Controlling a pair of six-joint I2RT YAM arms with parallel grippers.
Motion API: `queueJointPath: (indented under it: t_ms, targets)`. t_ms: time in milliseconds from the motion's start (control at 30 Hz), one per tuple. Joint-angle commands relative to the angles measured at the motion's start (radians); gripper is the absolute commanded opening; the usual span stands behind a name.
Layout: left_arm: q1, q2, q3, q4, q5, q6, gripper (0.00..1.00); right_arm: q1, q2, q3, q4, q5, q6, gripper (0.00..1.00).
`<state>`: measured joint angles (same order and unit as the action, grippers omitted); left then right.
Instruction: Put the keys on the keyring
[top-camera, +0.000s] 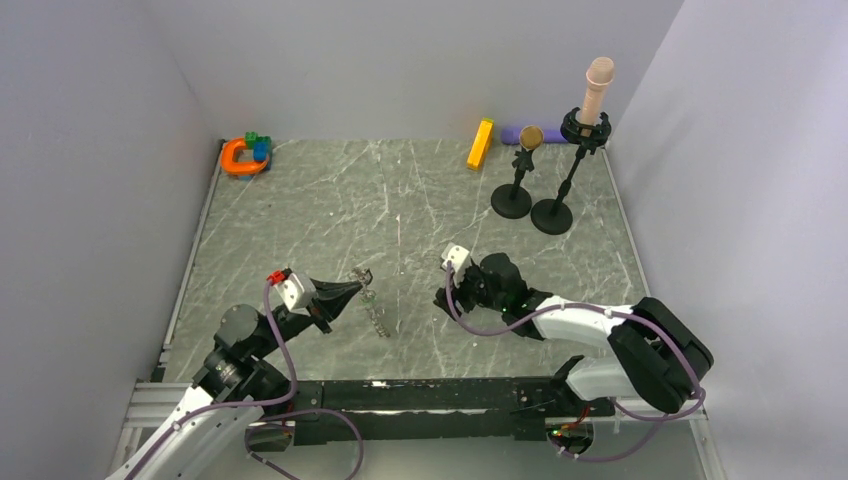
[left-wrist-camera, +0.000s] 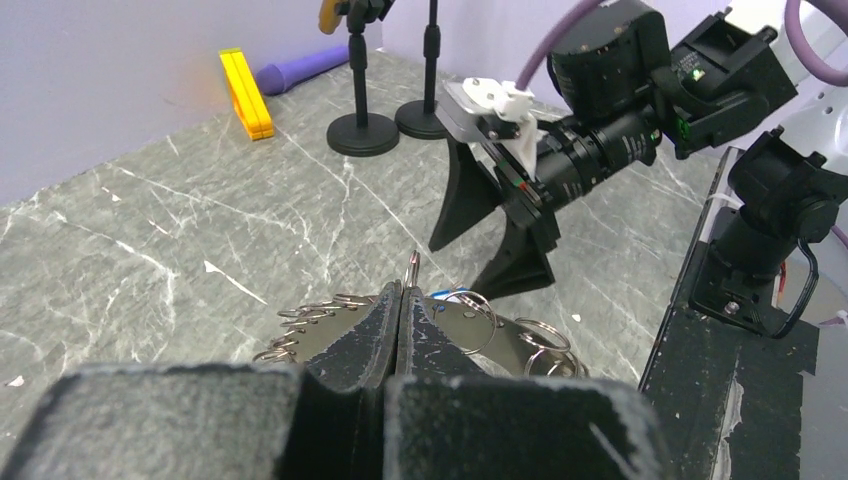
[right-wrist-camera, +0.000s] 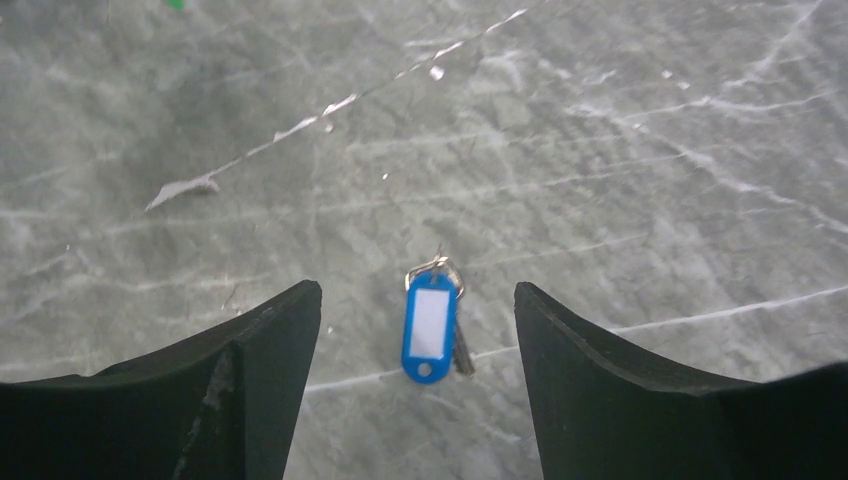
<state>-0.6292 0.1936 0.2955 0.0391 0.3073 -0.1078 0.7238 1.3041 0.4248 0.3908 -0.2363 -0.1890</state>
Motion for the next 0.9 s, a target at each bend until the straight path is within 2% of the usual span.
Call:
queueJointPath:
  t_ms: [0,233,433,633,867]
  targets:
    - [-0.004,-0.012,0.016,0.056,-0.025,0.014,0.0,0.006,-0.001,-0.045,0.183,-0.046,-0.001,0.76]
    - [-0.004,-0.004,0.007,0.065,-0.033,0.013,0.0,0.007,0.016,-0.087,0.243,0.006,-0.03,0.76]
    - [-0.004,0.016,0.01,0.058,-0.039,0.019,0.0,0.009,0.029,-0.141,0.356,-0.063,-0.121,0.69]
    - [-0.004,0.024,0.013,0.053,-0.049,0.023,0.0,0.007,0.033,-0.215,0.443,-0.133,-0.241,0.72]
    - [-0.003,0.027,0.012,0.052,-0.059,0.029,0.0,0.007,0.071,-0.203,0.466,-0.142,-0.233,0.66]
